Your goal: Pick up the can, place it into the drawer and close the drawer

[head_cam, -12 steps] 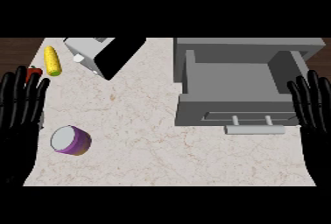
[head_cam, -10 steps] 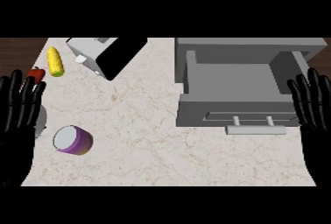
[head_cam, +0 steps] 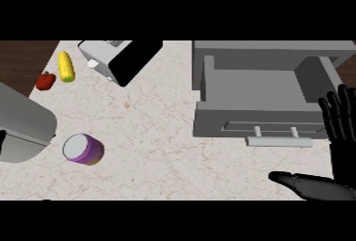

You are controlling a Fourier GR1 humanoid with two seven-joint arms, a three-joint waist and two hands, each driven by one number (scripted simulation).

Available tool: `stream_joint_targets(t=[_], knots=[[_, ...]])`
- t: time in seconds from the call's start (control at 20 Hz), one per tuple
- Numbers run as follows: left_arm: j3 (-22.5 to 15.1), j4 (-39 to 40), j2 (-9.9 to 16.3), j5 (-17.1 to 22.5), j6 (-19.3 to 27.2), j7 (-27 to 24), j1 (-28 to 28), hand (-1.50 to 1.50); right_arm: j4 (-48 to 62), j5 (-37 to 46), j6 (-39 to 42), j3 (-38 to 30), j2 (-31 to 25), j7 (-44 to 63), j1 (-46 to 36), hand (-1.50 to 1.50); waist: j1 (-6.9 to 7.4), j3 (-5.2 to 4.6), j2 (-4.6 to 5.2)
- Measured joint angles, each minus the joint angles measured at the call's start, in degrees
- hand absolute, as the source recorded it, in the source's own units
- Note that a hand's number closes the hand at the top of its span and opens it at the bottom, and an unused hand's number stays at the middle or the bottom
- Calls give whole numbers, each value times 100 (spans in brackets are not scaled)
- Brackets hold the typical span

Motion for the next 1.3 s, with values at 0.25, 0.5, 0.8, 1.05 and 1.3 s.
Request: stream_joint_targets(t=[0.25,0.5,0.8,1.05,1.3], knots=[[433,-207,52,291,-56,443,277,-150,149,-143,43,-235,-86,201,15,-150,-43,6,-5],[698,-317,42,416,-120,719,136,-150,73,-197,87,-311,-46,212,139,-150,-71,9,-5],[565,73,-137,64,-150,696,-128,-150,-74,-190,112,-338,-27,315,186,-150,-89,10,-3],[211,539,-441,-365,-129,339,-92,-150,-51,-336,217,-495,-68,269,198,-150,-95,10,-2],[35,1057,-556,-667,-6,50,-186,-150,-313,-388,381,-574,-72,194,510,-150,-101,9,-3]])
